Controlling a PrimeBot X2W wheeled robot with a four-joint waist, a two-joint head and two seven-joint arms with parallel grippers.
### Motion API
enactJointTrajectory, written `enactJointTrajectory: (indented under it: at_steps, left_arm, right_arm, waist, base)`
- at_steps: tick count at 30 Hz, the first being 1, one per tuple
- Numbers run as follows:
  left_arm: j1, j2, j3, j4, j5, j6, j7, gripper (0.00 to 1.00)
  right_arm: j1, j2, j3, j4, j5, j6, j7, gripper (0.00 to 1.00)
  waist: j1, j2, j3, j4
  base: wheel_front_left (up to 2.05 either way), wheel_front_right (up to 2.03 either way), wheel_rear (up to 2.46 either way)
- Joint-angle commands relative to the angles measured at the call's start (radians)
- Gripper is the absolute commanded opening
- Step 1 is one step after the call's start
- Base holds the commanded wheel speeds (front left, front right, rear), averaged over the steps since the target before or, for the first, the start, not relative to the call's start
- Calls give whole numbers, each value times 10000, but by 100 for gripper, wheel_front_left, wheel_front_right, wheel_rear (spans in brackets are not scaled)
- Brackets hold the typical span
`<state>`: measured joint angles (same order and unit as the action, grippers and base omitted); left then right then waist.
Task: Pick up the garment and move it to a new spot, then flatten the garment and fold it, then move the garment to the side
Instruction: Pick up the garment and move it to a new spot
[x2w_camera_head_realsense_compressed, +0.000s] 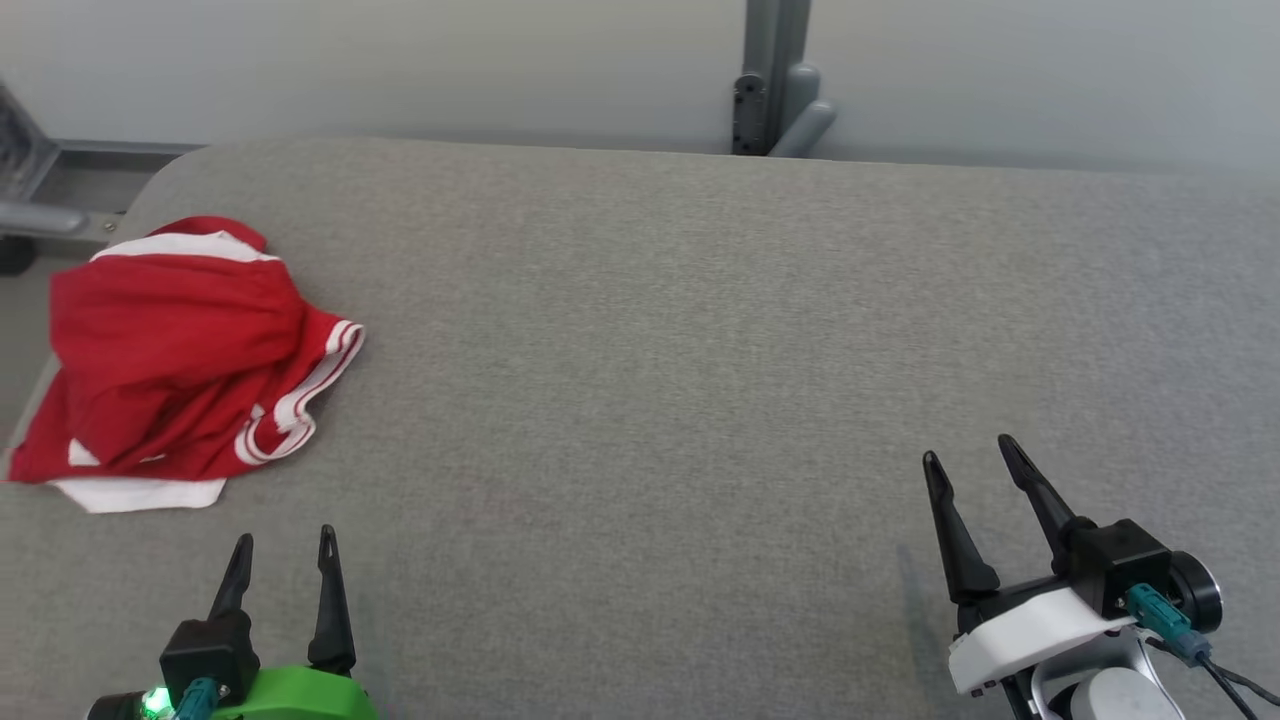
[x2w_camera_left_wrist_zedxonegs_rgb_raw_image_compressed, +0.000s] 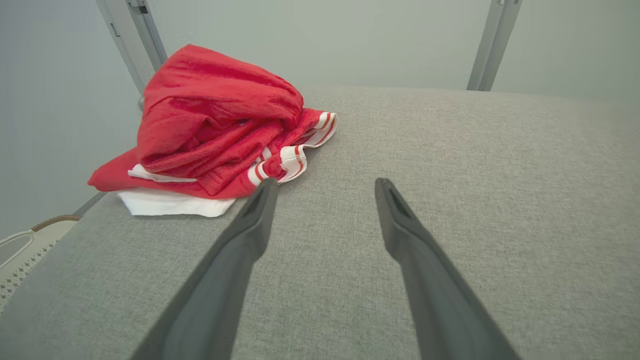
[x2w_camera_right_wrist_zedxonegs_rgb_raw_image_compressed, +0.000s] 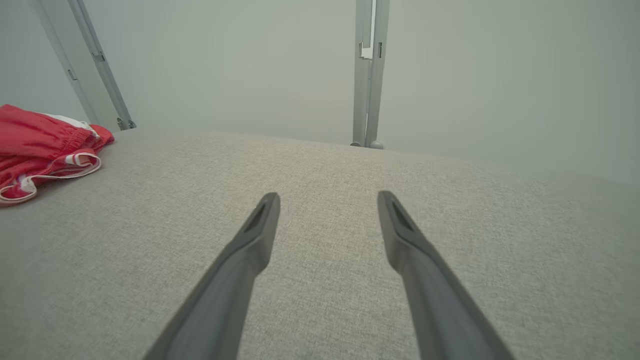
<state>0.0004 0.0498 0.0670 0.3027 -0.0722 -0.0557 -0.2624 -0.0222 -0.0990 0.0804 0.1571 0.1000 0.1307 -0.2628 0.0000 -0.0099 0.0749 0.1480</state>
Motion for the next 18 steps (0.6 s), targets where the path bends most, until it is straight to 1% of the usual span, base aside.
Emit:
enactJointTrajectory:
  at_steps: [1, 8, 12, 13, 18]
  left_arm:
    - [-108, 25, 24, 23, -68, 54, -38, 100]
    - [37, 21, 47, 108, -334, 185, -38, 100]
    - [194, 17, 116, 122, -447, 289, -36, 100]
    - [278, 17, 143, 139, -576, 297, -36, 100]
    - [331, 18, 168, 232, -1098, 208, -36, 100]
  right_arm:
    - [-44, -19, 10, 48, 82, 1, -29, 100]
    - [-243, -270, 246, 174, 379, -3, -30, 100]
    - [-247, -350, 295, 436, 115, -3, -30, 100]
    - [-290, -364, 306, 520, 23, -4, -30, 100]
    - [-420, -366, 379, 476, 26, -4, -30, 100]
  waist:
    - [0, 99, 225, 933]
    - [0, 99, 391, 2387]
    - [0, 99, 426, 3050]
    - [0, 99, 431, 3305]
    - [0, 99, 486, 3621]
  base:
    - [0, 0, 0]
    - [0, 0, 0]
    - [0, 0, 0]
    - [0, 0, 0]
    - [0, 0, 0]
